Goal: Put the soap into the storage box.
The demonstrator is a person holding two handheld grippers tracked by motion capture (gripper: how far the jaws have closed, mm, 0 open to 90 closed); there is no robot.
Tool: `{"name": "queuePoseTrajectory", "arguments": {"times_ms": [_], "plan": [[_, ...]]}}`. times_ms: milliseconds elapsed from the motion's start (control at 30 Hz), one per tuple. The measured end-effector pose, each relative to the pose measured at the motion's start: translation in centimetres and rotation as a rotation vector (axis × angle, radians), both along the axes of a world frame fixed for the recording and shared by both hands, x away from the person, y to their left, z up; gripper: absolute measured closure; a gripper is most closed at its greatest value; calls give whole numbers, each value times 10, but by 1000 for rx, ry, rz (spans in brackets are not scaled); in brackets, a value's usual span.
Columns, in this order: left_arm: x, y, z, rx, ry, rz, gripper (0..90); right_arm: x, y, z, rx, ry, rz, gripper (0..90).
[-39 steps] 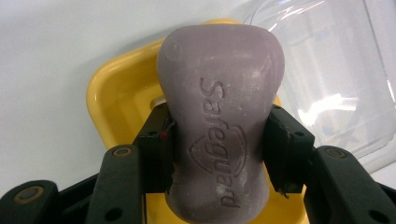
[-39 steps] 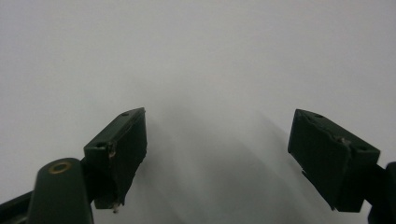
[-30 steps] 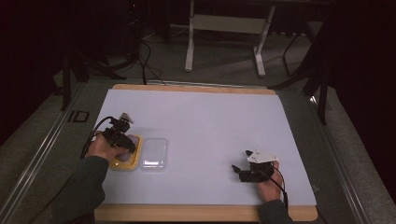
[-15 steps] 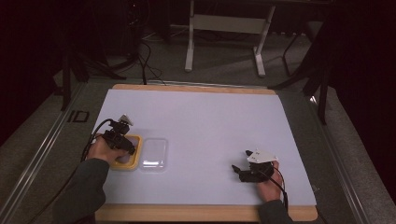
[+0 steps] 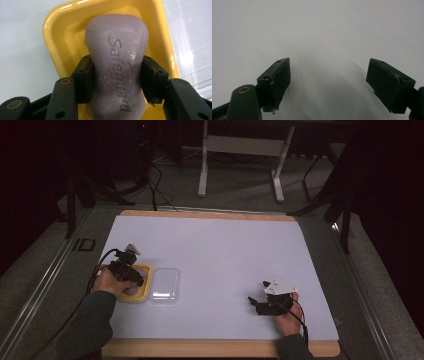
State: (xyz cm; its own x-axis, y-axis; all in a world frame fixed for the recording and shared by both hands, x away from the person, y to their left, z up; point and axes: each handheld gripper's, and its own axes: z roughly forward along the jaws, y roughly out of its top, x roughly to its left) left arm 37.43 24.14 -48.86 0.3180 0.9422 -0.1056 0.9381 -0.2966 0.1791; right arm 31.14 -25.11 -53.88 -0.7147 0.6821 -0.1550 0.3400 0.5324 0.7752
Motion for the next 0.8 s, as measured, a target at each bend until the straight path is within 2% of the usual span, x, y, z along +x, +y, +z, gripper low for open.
{"name": "queuePoseTrajectory", "arguments": {"times_ms": [200, 267, 533, 633, 800], "plan": [[0, 1, 6, -19, -12, -5, 434, 0, 0, 0, -3, 0, 1, 192], [0, 2, 8, -17, -20, -25, 425, 0, 0, 0, -3, 0, 1, 192], [1, 2, 12, -12, -18, -41, 375, 0, 0, 0, -2, 0, 1, 192], [0, 2, 16, -9, -36, -34, 355, 0, 0, 0, -2, 0, 0, 192], [-4, -2, 26, 5, -91, -55, 327, 0, 0, 0, -4, -1, 0, 192]]}}
